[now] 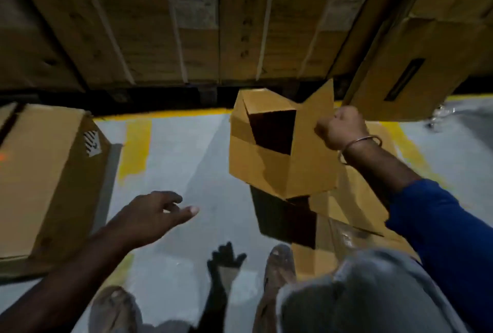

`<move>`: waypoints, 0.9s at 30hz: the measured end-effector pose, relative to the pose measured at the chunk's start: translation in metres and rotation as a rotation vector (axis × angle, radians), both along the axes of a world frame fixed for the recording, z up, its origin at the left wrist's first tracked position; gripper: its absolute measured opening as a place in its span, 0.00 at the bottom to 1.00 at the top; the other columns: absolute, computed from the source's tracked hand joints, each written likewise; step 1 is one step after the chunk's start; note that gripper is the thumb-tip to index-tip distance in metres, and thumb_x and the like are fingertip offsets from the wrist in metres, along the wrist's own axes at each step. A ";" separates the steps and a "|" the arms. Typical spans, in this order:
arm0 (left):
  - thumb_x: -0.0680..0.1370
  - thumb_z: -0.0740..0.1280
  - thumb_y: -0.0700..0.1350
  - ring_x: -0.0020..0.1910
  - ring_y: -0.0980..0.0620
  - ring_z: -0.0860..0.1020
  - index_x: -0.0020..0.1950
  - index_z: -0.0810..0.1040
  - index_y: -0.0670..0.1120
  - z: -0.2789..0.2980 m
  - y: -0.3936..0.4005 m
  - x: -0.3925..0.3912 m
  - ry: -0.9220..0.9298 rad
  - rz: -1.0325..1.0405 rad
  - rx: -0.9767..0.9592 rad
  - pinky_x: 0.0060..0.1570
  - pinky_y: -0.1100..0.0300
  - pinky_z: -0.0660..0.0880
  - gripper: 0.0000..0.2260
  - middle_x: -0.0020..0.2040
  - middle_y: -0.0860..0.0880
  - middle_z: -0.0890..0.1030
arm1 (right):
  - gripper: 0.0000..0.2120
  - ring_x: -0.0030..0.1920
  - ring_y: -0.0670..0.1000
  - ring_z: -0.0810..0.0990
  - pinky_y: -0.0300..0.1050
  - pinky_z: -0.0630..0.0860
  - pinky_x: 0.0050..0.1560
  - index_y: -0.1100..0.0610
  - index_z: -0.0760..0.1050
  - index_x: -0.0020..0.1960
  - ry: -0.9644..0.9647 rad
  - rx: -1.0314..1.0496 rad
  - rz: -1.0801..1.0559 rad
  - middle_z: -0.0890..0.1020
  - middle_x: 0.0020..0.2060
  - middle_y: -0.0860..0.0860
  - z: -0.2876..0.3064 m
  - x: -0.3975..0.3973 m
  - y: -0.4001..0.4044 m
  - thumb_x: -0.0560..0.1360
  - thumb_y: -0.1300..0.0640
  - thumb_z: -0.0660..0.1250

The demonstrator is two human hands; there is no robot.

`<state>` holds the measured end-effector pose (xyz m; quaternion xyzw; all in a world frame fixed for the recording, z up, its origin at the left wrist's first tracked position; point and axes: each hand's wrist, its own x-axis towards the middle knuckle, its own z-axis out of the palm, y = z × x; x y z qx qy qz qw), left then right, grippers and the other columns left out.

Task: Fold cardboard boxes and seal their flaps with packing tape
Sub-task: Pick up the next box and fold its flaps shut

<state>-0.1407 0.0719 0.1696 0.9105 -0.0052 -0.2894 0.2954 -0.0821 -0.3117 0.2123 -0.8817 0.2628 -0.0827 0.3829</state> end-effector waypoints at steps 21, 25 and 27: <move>0.82 0.58 0.30 0.54 0.35 0.82 0.67 0.71 0.32 0.029 0.024 -0.001 0.125 1.096 -1.264 0.36 0.47 0.85 0.13 0.62 0.33 0.80 | 0.09 0.46 0.44 0.83 0.44 0.82 0.47 0.48 0.77 0.46 -0.766 0.181 0.265 0.83 0.45 0.45 0.068 -0.083 0.146 0.81 0.61 0.69; 0.83 0.63 0.33 0.56 0.38 0.83 0.66 0.74 0.35 0.045 0.029 0.008 -0.190 0.984 -1.088 0.45 0.48 0.85 0.12 0.58 0.37 0.82 | 0.10 0.41 0.44 0.82 0.44 0.79 0.43 0.52 0.77 0.43 -0.794 0.230 0.211 0.82 0.38 0.41 0.069 -0.091 0.142 0.79 0.64 0.71; 0.83 0.64 0.36 0.56 0.39 0.82 0.60 0.78 0.40 0.043 0.038 0.013 -0.296 0.926 -0.959 0.51 0.46 0.84 0.07 0.55 0.40 0.82 | 0.16 0.35 0.40 0.79 0.38 0.77 0.38 0.50 0.72 0.37 -0.659 0.318 0.118 0.80 0.31 0.38 0.060 -0.101 0.148 0.77 0.64 0.73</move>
